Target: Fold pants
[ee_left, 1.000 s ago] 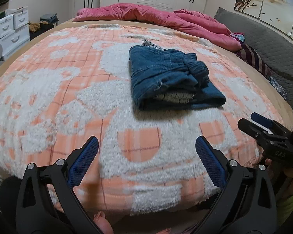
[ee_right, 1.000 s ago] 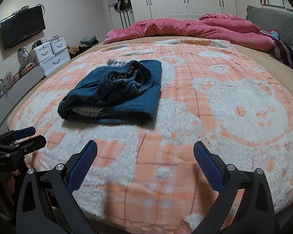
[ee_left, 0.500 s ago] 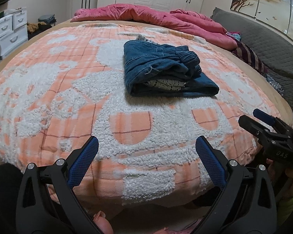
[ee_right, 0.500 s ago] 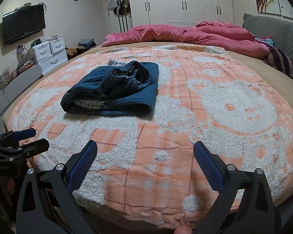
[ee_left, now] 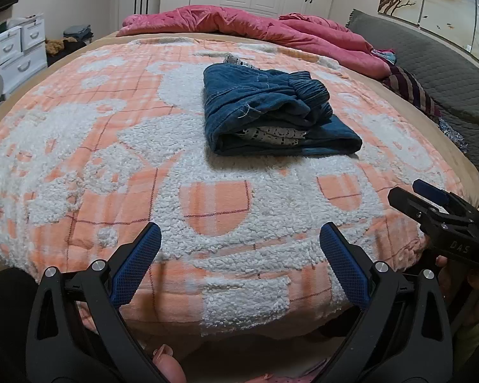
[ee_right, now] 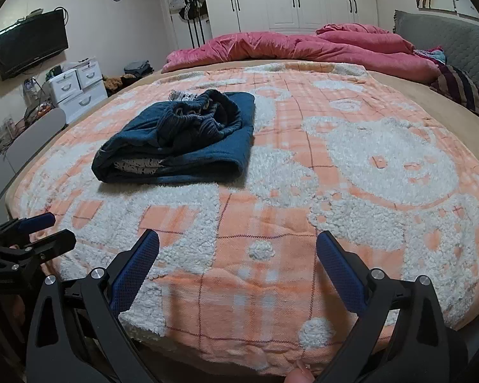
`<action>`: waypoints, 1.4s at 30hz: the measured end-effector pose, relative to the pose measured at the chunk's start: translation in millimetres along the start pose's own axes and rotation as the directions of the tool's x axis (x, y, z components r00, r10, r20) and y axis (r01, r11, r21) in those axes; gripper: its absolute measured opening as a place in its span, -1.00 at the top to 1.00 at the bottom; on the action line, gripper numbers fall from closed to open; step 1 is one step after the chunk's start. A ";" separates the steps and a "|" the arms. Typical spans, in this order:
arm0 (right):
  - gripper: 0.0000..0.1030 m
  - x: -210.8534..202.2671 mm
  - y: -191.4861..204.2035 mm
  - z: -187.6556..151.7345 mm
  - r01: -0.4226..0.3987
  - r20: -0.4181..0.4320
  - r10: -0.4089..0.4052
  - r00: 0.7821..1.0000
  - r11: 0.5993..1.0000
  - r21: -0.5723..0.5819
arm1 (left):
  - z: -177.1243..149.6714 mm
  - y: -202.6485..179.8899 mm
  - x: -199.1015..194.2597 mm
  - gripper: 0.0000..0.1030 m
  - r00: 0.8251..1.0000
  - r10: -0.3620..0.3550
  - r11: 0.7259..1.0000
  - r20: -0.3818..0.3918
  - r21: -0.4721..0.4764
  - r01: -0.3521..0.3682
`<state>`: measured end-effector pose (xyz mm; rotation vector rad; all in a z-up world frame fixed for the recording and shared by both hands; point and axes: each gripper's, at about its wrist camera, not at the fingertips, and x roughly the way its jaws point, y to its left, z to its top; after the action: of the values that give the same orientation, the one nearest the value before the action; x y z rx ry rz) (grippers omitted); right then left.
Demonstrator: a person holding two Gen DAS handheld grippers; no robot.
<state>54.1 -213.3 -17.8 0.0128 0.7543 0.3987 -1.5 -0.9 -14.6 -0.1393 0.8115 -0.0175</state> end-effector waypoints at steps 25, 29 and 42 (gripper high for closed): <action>-0.91 3.7 3.1 -1.1 0.016 0.000 -0.016 1.000 1.000 -0.020 | 1.5 3.4 -1.7 -0.81 1.000 0.013 1.000 -0.002 -0.009 -0.013; -0.91 4.1 3.4 -1.0 0.019 0.000 -0.019 1.000 1.000 -0.022 | 1.6 3.9 -2.0 -0.81 1.000 0.006 1.000 -0.003 -0.013 -0.006; -0.91 3.4 3.0 -1.3 0.018 -0.001 -0.018 1.000 1.000 -0.025 | 2.7 3.7 -5.6 -0.81 1.000 0.002 1.000 0.007 -0.021 -0.001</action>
<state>54.5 -209.4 -20.6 -0.0177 0.7501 0.3909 -3.5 3.5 -9.2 -0.1582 0.8046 -0.0072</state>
